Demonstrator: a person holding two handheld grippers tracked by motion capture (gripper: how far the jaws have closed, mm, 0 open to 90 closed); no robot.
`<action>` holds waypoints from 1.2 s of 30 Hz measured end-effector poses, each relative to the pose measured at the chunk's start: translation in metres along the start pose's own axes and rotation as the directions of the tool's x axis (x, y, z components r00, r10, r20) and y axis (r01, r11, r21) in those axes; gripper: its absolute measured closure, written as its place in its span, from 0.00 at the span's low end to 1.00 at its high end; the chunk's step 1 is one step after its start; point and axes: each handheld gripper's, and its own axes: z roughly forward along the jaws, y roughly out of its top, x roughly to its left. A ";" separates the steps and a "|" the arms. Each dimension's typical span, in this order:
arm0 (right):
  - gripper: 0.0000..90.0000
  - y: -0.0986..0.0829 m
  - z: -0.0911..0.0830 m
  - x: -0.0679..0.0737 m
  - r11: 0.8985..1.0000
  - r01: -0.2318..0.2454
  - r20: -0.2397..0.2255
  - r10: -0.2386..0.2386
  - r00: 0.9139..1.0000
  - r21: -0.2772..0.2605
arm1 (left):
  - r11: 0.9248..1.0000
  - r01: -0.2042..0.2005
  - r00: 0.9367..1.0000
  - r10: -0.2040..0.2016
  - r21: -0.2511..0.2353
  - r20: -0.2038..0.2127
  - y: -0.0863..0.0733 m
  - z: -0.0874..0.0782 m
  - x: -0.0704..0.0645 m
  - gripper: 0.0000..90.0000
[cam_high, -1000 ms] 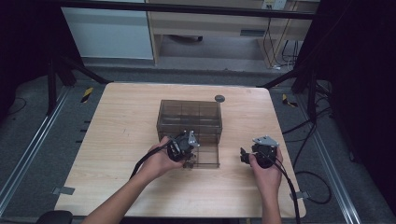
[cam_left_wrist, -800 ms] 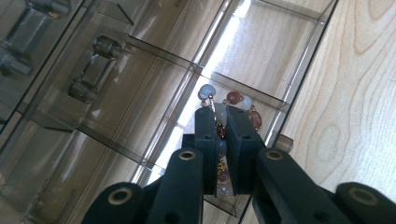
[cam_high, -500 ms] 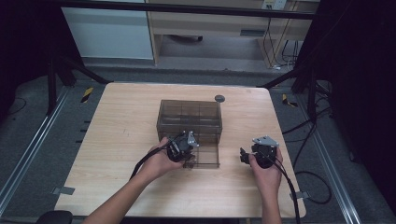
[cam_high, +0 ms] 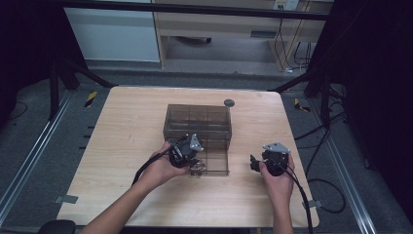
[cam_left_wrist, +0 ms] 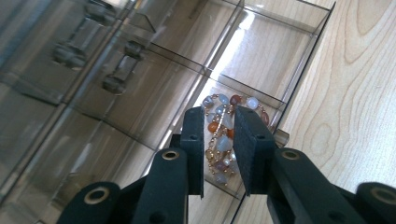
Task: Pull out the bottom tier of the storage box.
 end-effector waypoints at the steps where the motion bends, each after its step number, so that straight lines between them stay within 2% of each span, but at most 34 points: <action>1: 0.15 0.000 0.000 0.001 1.000 -0.008 -0.002 0.008 1.000 0.002 | 1.000 -0.001 1.000 0.001 -0.001 -0.003 0.000 -0.002 0.001 0.82; 4: 0.15 0.000 -0.001 0.001 1.000 0.008 -0.003 -0.008 1.000 -0.003 | 1.000 0.001 1.000 -0.001 -0.001 -0.009 0.000 -0.005 0.001 0.81; 5: 0.15 0.000 -0.002 0.002 1.000 -0.007 -0.009 0.007 1.000 0.000 | 1.000 -0.002 1.000 0.002 -0.001 -0.010 0.001 -0.006 0.001 0.80; 6: 0.15 0.000 -0.002 0.002 1.000 -0.001 -0.006 0.001 1.000 0.000 | 1.000 0.001 1.000 -0.001 -0.010 -0.012 0.001 -0.007 0.000 0.79; 13: 0.17 -0.003 -0.006 0.006 1.000 0.007 -0.009 -0.007 1.000 -0.002 | 1.000 -0.012 1.000 0.012 -0.024 0.003 0.004 -0.014 -0.004 0.78; 17: 0.20 -0.004 -0.005 0.009 1.000 0.024 -0.014 -0.024 1.000 0.001 | 0.999 -0.029 1.000 0.029 -0.021 0.004 0.005 -0.016 -0.004 0.75; 18: 0.21 -0.003 -0.005 0.011 1.000 0.014 -0.012 -0.014 1.000 0.001 | 0.999 -0.035 0.999 0.035 -0.018 0.005 0.006 -0.018 -0.003 0.75; 23: 0.25 -0.009 -0.014 0.016 1.000 0.014 -0.030 -0.014 0.999 -0.004 | 0.999 -0.032 0.999 0.032 -0.030 -0.006 0.007 -0.023 0.000 0.74; 30: 0.28 -0.014 -0.025 0.019 1.000 0.022 -0.046 -0.023 0.999 -0.017 | 0.999 -0.037 0.999 0.037 -0.021 -0.017 0.008 -0.029 -0.001 0.73; 36: 0.26 -0.019 -0.035 0.031 1.000 0.018 -0.024 -0.018 1.000 -0.009 | 0.999 -0.030 0.999 0.029 -0.034 -0.030 0.011 -0.040 -0.001 0.71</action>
